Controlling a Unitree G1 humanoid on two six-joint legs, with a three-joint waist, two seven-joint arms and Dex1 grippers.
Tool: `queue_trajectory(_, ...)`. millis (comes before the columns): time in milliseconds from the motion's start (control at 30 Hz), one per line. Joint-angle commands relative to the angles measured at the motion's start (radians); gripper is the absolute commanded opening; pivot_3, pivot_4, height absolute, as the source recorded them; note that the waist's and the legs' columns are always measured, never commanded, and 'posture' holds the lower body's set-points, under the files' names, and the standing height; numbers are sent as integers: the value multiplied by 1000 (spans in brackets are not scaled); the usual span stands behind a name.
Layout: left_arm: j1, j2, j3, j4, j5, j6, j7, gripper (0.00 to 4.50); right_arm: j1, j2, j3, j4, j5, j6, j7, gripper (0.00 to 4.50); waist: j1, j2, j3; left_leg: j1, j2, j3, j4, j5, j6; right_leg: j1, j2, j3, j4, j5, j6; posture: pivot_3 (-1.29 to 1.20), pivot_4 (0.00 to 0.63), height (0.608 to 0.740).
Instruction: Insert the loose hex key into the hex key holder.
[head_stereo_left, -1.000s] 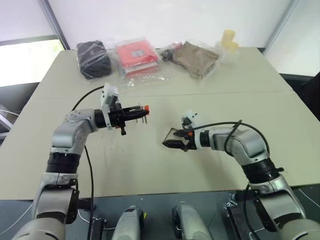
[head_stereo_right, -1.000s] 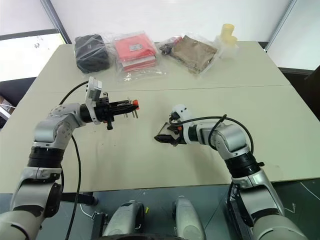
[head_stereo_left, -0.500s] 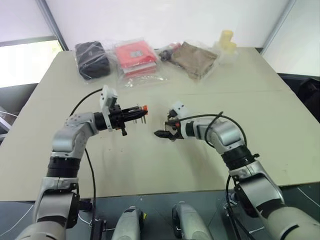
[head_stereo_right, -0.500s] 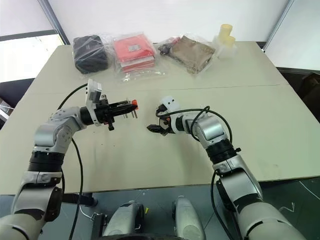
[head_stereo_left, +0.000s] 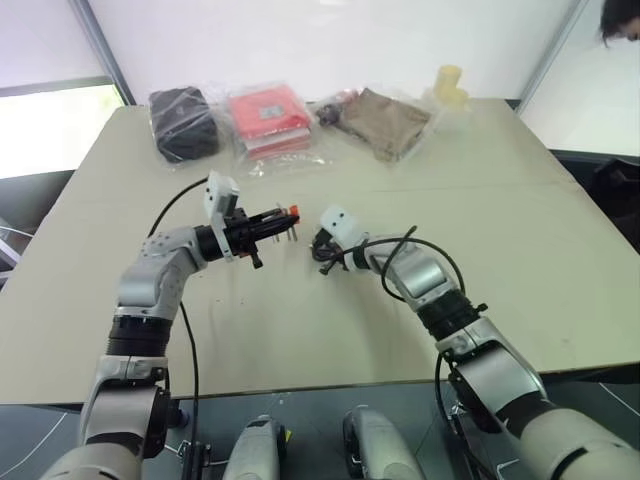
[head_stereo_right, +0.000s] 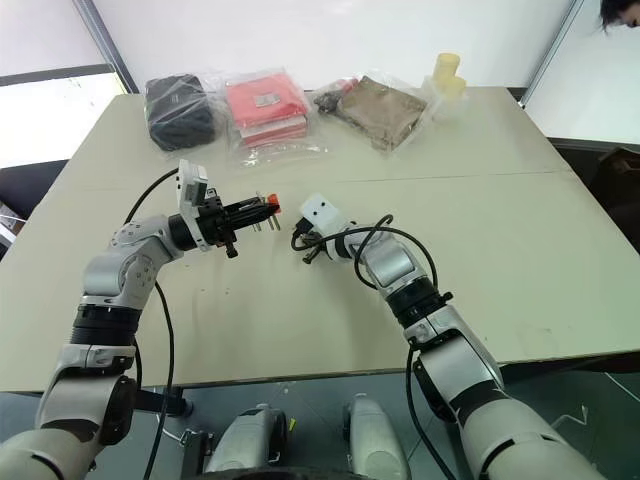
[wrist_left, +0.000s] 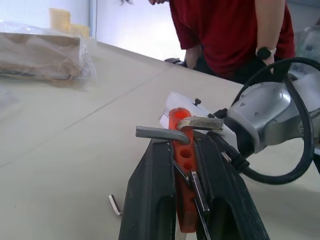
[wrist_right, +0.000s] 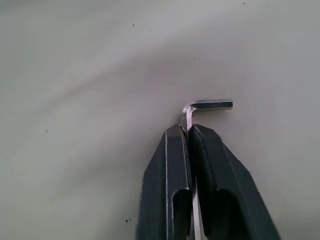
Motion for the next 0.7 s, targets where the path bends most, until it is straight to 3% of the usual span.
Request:
queue_trajectory(33, -12, 6, 18, -6, -7, -20, -1, 0, 57, 12, 9, 77, -20, 44, 3, 24, 0, 0, 0, 1, 0, 0, 0, 0, 0, 1, 0, 0, 0, 0, 0, 0, 150, 740)
queue_trajectory(267, -16, 98, 4, 16, -30, 78, -105, 0, -3, 20, -325, -77, 153, -18, -69, 24, 7, 1, 2, -5, -1, -1, 0, 0, 0, -4, 0, 0, 0, 0, 0, 0, 150, 740)
queue_trajectory(400, -61, 135, 8, 77, -53, 148, -170, 0, -9, 27, -459, -212, 289, -67, -29, 24, 7, 1, 4, -11, -1, -1, 0, 0, 0, -9, -1, 0, -1, 0, 1, 0, 150, 740)
queue_trajectory(533, -162, 108, 1, 184, -37, 134, -205, 0, -28, 124, -692, -362, 642, 88, -87, 24, 7, 1, 4, -17, -1, -4, 0, 0, 1, -13, -1, -3, -1, 0, 1, 0, 150, 740)
queue_trajectory(700, -253, 60, -18, 271, -19, 106, -245, 0, -11, 194, -744, -434, 804, 154, -167, 24, 7, 2, 5, -17, 0, -6, 0, 0, 0, -14, -2, -4, 0, 0, 1, 0, 150, 740)
